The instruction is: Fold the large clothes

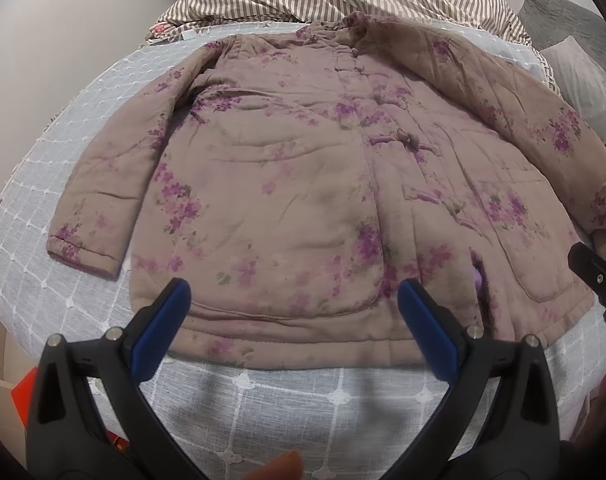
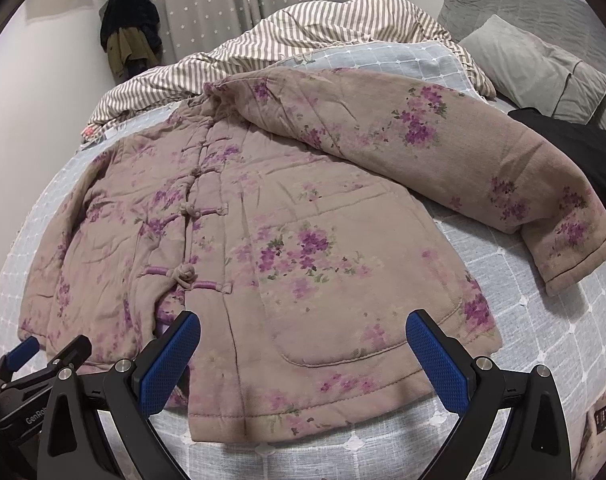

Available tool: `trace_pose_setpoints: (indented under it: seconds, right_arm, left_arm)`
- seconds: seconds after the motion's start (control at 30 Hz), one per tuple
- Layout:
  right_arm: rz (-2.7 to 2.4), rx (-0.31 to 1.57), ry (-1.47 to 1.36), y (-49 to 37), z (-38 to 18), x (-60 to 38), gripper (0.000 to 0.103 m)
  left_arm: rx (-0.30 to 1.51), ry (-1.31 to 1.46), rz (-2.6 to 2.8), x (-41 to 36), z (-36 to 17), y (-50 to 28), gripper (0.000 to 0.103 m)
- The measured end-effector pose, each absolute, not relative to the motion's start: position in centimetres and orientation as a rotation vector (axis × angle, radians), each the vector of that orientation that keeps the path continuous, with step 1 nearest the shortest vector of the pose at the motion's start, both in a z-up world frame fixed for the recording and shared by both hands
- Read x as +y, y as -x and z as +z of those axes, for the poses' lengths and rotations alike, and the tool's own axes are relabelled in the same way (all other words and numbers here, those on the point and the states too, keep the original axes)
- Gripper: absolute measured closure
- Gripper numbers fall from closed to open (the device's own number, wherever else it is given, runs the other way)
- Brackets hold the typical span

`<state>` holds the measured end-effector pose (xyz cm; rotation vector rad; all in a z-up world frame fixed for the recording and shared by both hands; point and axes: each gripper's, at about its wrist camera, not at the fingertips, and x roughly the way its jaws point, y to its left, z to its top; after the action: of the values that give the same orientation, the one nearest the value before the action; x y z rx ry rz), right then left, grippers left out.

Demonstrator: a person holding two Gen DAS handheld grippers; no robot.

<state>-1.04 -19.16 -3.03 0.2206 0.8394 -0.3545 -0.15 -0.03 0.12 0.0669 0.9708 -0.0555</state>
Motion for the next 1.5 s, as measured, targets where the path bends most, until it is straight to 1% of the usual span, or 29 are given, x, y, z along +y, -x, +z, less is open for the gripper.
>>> trace_pose_setpoints:
  seconds: [0.17,0.33,0.5,0.73,0.87,0.9,0.97,1.03,1.1,1.13,1.17,1.2,1.27,1.3,1.33,1.37,1.4,1.43,1.47,1.5]
  right_arm:
    - [-0.340,0.847,-0.221,0.7,-3.2,-19.3,0.000]
    - [-0.282,0.823,-0.237,0.5,-2.8,-20.3,0.000]
    - [-0.242,0.766,-0.244,0.5,-2.1,-22.9,0.000]
    - [-0.205,0.765,-0.375,1.1,-2.4,-30.2,0.000]
    - [-0.221,0.792,-0.450,1.6,-3.9,-33.7,0.000]
    - [-0.231,0.803,-0.458,1.6,-4.4,-34.3,0.000]
    - [-0.236,0.828,-0.481,1.7,-5.6,-35.7,0.000]
    - [-0.221,0.862,-0.524,1.9,-7.2,-37.0,0.000]
    - [-0.213,0.889,-0.573,2.1,-8.5,-37.9,0.000]
    - [-0.205,0.914,-0.616,2.1,-9.7,-38.6,0.003]
    - [-0.196,0.926,-0.645,2.1,-10.2,-38.9,0.005]
    - [-0.180,0.940,-0.693,2.1,-11.2,-39.4,0.009]
    - [-0.168,0.922,-0.730,2.1,-11.9,-39.6,0.010]
    - [-0.148,0.911,-0.745,2.1,-11.8,-39.5,0.017]
    - [-0.099,0.901,-0.778,2.1,-11.9,-39.2,0.036]
    - [-0.042,0.900,-0.821,2.0,-12.2,-38.9,0.045]
    - [-0.012,0.909,-0.848,1.9,-12.6,-38.5,0.054]
    - [-0.024,0.916,-0.825,1.8,-12.7,-37.9,0.066]
    - [-0.032,0.919,-0.802,1.8,-12.6,-37.5,0.071]
    - [-0.028,0.915,-0.807,1.7,-12.4,-37.1,0.080]
  left_arm:
    - [0.968,-0.042,-0.081,0.5,0.1,-0.1,0.000]
    - [0.954,0.036,-0.175,2.8,0.2,-0.7,0.000]
    - [0.985,0.142,-0.224,7.5,0.1,-2.6,0.000]
    - [1.035,0.277,-0.241,14.0,-2.5,-4.3,0.001]
    - [1.052,0.317,-0.283,16.0,-4.5,-4.9,0.005]
    - [1.055,0.329,-0.304,16.3,-4.9,-5.0,0.009]
    - [1.075,0.360,-0.356,16.6,-6.0,-5.4,0.014]
    - [1.107,0.393,-0.408,16.6,-7.2,-5.6,0.022]
    - [1.119,0.407,-0.437,16.3,-8.0,-5.6,0.023]
    - [1.101,0.404,-0.449,16.1,-8.0,-5.6,0.024]
    - [1.088,0.413,-0.472,16.0,-7.9,-5.6,0.027]
    - [1.085,0.440,-0.495,15.9,-8.0,-5.6,0.035]
    - [1.073,0.508,-0.490,16.0,-8.5,-5.6,0.037]
    - [1.059,0.517,-0.487,15.8,-8.5,-5.5,0.039]
    - [1.058,0.518,-0.492,15.6,-8.5,-5.5,0.049]
    - [1.067,0.526,-0.496,15.4,-8.5,-5.5,0.054]
    - [1.072,0.535,-0.494,15.4,-8.6,-5.6,0.063]
    - [1.081,0.555,-0.503,15.2,-8.7,-5.6,0.071]
    - [1.087,0.578,-0.510,15.1,-8.5,-5.4,0.073]
    - [1.077,0.570,-0.503,15.1,-8.1,-5.1,0.076]
